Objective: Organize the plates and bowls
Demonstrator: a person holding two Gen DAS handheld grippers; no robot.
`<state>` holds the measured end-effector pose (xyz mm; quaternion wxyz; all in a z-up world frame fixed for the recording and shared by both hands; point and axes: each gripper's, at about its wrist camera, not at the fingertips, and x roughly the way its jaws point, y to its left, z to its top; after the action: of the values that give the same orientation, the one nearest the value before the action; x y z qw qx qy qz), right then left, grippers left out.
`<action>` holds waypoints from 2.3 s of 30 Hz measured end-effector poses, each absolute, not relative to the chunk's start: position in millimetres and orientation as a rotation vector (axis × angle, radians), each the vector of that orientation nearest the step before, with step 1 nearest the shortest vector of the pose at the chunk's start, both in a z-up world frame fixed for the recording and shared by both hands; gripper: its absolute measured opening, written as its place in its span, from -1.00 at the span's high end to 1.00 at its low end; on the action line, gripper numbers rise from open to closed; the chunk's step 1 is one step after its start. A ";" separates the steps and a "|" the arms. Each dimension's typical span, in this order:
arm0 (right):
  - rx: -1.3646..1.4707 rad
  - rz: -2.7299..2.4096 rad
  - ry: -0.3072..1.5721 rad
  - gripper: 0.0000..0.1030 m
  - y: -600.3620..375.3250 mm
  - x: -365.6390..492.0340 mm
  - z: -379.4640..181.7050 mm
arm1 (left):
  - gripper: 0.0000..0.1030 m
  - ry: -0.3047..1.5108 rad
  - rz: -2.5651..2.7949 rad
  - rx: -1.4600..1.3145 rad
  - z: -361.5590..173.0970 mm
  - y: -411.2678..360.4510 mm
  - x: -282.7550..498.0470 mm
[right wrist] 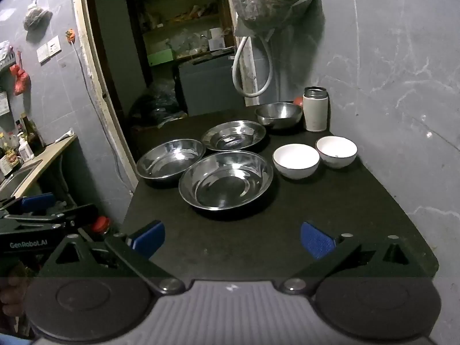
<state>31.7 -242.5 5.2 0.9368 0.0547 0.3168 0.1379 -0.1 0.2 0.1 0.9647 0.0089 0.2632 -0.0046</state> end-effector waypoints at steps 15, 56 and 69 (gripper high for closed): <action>0.104 0.284 0.643 -1.00 -240.7 30.2 5.9 | -0.99 0.529 -0.020 0.014 2.4 -2.2 -1.2; 0.099 0.286 0.638 -1.00 -240.5 29.9 7.6 | -0.99 0.542 -0.017 0.005 1.5 2.9 0.3; 0.099 0.286 0.639 -1.00 -240.7 31.0 7.1 | -0.99 0.544 -0.017 0.005 0.6 2.5 0.9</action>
<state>31.0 -240.7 7.1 0.9381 0.0487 0.3129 0.1402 0.9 2.5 0.6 0.9632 0.0027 0.2687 -0.0082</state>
